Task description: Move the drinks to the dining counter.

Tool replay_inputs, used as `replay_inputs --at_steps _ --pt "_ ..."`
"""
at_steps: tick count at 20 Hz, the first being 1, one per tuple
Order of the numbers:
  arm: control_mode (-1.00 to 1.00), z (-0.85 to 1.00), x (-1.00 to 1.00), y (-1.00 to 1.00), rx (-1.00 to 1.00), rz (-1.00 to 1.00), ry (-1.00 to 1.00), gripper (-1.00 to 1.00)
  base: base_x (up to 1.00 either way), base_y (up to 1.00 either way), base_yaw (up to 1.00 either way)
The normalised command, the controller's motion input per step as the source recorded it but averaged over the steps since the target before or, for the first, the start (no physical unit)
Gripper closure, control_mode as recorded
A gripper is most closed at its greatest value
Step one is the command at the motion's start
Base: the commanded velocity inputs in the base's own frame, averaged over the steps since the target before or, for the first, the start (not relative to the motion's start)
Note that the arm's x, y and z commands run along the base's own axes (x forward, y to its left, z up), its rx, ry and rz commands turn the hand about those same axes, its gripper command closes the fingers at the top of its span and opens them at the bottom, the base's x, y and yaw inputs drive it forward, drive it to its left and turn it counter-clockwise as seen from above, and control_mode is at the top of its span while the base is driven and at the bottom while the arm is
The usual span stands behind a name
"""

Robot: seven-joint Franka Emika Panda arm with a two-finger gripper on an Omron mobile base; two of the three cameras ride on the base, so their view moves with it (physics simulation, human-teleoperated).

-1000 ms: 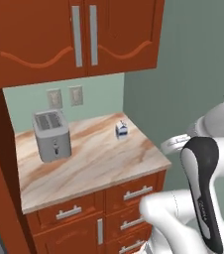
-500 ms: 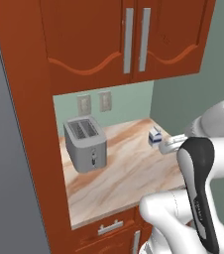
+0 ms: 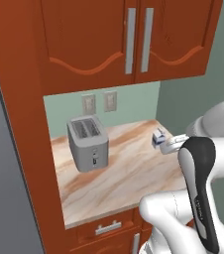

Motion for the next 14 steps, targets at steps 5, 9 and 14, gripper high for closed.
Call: replay_inputs --at_steps 5,9,14 --pt "1.0 0.0 0.0 0.0 0.0 0.0 0.0 -1.0 1.0 -0.3 -0.34" --pt "1.0 0.0 0.0 0.0 0.0 0.0 0.0 -1.0 0.85 -0.15 -0.62" --pt "1.0 0.0 0.0 0.0 0.0 0.0 0.0 -1.0 0.97 -0.03 -0.55"
